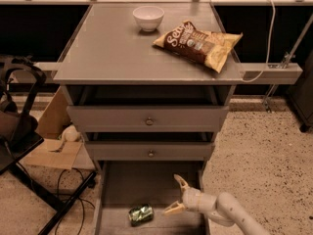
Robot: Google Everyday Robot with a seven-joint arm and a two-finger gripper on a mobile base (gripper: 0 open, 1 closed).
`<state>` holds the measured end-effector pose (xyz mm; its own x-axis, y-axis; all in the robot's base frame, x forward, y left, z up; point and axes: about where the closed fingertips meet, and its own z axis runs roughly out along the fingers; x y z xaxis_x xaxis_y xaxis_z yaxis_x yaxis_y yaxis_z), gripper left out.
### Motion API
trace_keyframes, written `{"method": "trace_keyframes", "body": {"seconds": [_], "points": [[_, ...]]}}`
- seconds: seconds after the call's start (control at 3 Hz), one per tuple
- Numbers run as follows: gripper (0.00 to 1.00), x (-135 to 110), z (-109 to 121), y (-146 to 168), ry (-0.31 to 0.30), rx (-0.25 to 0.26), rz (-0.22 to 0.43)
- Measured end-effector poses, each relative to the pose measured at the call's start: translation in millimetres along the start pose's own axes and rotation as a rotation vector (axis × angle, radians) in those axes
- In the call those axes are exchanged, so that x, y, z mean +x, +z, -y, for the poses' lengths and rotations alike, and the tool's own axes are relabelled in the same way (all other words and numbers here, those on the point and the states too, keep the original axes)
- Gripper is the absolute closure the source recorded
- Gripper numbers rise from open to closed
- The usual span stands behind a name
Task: Place green can into bottom drawer
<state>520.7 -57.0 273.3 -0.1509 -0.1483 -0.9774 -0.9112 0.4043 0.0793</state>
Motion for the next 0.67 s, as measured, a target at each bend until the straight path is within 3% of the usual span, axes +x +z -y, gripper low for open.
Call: {"method": "trace_keyframes", "body": {"seconds": [0.33, 0.67], "points": [[0.00, -54.6, -7.2, -38.3, -0.042, -0.068, 0.003], [0.00, -100.3, -19.2, -83.5, -0.102, -0.113, -0.062]]}}
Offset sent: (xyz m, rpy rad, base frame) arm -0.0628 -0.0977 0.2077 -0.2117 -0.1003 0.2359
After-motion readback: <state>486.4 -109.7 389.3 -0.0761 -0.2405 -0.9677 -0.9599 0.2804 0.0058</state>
